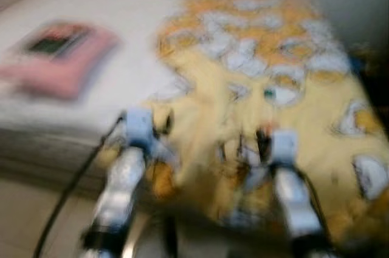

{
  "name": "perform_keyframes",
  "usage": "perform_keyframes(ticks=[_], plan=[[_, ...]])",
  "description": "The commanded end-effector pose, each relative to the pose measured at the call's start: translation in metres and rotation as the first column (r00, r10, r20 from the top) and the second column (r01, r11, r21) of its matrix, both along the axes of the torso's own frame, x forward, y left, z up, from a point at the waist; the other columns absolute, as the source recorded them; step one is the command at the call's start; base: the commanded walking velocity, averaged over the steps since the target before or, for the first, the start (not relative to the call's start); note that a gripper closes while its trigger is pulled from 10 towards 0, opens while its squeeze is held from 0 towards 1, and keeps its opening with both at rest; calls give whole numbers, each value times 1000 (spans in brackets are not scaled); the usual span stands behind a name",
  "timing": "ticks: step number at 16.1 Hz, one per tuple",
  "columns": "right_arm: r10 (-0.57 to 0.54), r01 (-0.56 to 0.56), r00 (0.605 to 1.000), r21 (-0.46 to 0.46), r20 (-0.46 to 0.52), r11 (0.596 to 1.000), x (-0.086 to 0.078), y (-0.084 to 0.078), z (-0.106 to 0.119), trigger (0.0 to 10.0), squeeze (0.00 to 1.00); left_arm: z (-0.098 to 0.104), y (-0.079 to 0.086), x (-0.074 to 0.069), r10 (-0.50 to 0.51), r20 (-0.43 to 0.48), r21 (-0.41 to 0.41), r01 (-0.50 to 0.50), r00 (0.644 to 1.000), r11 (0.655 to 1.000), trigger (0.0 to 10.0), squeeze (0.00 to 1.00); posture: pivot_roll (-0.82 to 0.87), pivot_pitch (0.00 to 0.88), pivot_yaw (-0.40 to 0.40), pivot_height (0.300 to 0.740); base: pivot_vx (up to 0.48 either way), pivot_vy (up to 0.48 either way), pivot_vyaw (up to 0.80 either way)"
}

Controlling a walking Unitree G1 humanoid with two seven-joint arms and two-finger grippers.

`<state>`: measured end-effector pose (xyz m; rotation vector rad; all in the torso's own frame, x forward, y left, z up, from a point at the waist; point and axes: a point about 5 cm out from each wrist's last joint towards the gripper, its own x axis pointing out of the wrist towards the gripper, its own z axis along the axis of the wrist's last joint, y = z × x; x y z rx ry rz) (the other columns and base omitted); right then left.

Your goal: Clean up the room

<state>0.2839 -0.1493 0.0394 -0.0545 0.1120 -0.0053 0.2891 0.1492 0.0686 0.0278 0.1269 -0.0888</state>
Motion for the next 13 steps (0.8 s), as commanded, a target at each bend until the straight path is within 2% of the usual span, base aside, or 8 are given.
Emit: perform_keyframes(ticks=[1,5,7,8,9,10,11,13], plan=[[-36,36,999,-5,-3,999,-1,-10,0,10000,0,13,-11,9,-43,50,9,42,998,999,10000,0,45,0,-27,740,0,0,0],[-136,141,984,31,-118,990,-10,-22,-17,10000,0,-8,-14,9,-129,-55,59,132,990,989,10000,0,43,0,-28,740,0,0,0],[-173,200,938,61,-300,978,-16,-27,-44,10000,0,-37,-13,15,-158,-228,76,180,961,981,10000,0,40,0,-28,740,0,0,0],[-162,194,925,64,-343,979,-17,-26,-49,10000,0,-42,-13,15,-156,-257,85,183,954,979,10000,0,39,0,-28,740,0,0,0],[-99,153,872,75,-479,985,-23,-19,-66,10000,0,-62,-14,8,-122,-376,57,154,919,986,10000,0,25,0,-29,740,0,0,0],[-11,125,742,121,-670,985,-40,-10,-89,10000,0,-90,-18,-12,-99,-547,-23,103,831,994,10000,0,-2,0,-22,740,0,0,0],[-8,134,712,124,-703,983,-45,-10,-94,10000,0,-98,-19,-19,-101,-584,-43,93,805,995,10000,0,-5,0,-21,740,0,0,0],[-6,160,613,117,-790,980,-64,-12,-107,10000,0,-138,-26,-73,-111,-794,-65,98,597,993,10000,0,-17,0,-31,740,0,0,0]])
